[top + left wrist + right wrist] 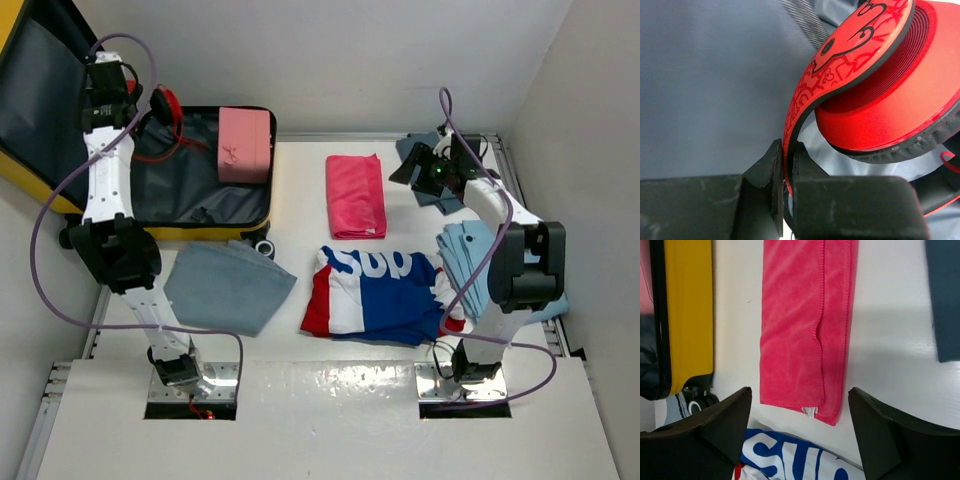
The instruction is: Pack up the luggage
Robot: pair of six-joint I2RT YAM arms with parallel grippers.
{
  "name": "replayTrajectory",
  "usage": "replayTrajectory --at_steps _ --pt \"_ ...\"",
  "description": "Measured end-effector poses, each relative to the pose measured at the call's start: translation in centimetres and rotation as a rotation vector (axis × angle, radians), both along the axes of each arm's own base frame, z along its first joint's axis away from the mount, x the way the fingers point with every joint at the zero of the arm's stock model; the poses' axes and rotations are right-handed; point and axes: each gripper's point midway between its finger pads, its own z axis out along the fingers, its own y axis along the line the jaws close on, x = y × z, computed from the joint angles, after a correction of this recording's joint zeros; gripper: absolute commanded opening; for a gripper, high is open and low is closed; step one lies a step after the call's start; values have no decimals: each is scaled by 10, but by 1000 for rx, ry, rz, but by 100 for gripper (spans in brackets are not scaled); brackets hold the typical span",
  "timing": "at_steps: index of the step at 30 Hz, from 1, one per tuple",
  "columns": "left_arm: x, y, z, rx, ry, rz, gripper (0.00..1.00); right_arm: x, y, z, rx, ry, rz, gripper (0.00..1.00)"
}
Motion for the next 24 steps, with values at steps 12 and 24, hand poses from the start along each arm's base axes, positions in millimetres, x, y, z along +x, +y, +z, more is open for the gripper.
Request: replayTrajectory --at_steps 12,24 --pt "47 -16 -145 -102 217 16 0 9 14 -3 0 8 26 77" --pt "90 -43 -216 -241 238 -128 96 2 10 -12 -40 37 45 77"
